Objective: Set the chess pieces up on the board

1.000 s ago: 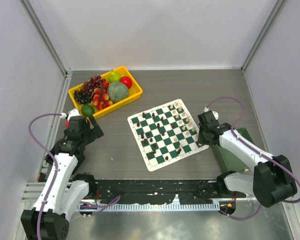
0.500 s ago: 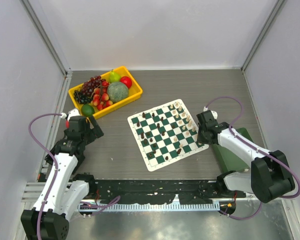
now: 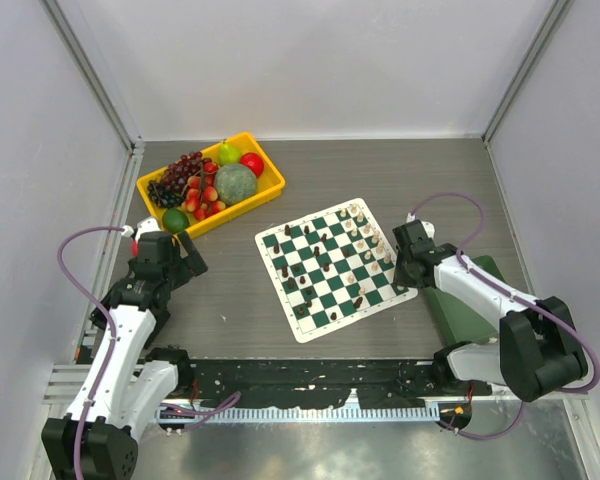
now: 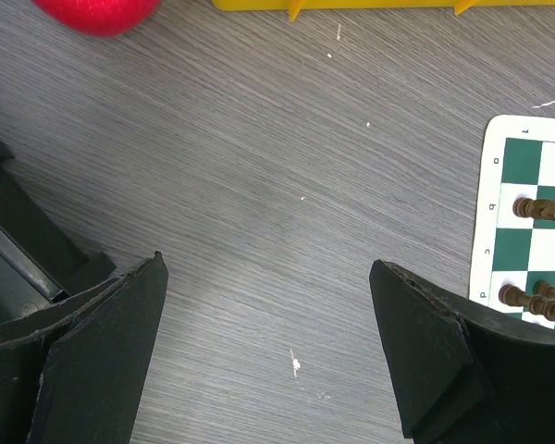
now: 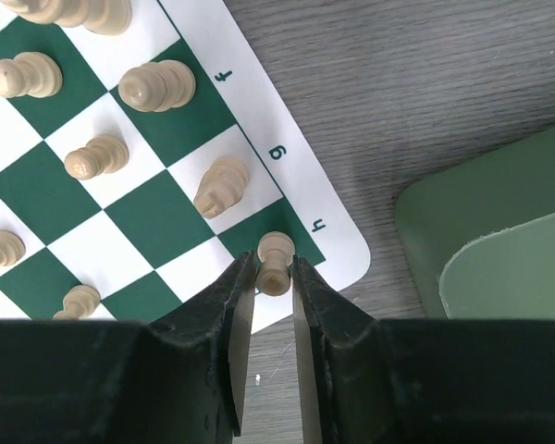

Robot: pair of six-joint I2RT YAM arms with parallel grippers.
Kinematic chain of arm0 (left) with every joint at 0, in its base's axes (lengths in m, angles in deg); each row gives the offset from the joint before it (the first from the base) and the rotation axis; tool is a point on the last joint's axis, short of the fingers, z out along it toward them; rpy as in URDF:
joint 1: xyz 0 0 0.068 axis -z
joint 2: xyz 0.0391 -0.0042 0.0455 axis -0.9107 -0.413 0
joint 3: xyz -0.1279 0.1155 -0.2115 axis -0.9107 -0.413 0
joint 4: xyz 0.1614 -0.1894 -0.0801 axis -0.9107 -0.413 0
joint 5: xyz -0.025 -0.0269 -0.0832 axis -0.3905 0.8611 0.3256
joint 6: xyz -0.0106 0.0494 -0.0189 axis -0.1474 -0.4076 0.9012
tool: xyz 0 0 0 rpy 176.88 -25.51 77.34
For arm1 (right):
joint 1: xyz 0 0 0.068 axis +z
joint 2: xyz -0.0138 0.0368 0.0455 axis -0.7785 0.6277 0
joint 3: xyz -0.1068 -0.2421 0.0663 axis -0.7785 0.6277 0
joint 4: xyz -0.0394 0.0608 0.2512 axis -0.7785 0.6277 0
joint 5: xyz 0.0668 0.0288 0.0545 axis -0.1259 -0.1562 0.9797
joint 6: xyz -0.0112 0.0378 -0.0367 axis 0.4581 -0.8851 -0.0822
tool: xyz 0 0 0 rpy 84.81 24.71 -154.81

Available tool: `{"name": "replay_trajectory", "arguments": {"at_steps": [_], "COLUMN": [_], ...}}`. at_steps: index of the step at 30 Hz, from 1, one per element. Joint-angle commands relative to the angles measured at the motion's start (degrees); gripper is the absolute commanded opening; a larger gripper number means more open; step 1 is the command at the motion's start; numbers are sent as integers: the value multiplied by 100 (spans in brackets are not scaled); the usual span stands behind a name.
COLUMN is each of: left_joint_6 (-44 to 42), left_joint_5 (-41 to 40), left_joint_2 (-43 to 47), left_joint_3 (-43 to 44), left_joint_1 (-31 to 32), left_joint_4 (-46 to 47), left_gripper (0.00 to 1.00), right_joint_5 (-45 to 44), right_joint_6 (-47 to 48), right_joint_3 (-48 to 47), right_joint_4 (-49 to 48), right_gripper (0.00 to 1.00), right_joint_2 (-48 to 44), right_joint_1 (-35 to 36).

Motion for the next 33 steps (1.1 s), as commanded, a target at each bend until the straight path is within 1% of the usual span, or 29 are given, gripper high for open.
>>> {"name": "replay_trajectory", "arguments": {"at_steps": [1,7,13,17,21,26,30,33], "left_joint_6": [16,42,51,78,78,60,43,8], "left_joint_5": [8,43,52,78,105,70,26,-53], "left_joint_2": [-21,-3,14,14,5,14,67,93], "left_joint_3": [78,52,78,69,87,113,113,122], "left_joint_1": [-29,-29,-29,-21,-29,-21,-29,-29], "left_joint_4": [190,208,208,217,226,164,129,94], "left_gripper": [99,99,99,99,99,99,99,99], "right_joint_5": [-82,-170,13,146,225,252,234,287], "right_joint_6": [20,291,415,354,257,125,81,55], "right_joint_3": [-120,-559,-867,-1052,-1271,-1614,-1852,-1861], "right_joint_4": [-3,331,463,350,174,94,68,-20], "right_gripper": [32,42,45,46,46,47,46,46], "right_joint_2": [-125,-432,-705,-635,-231,612,1148,1351], "right_joint_1": [-27,-19,104,429,903,1579,1879,1915]}}
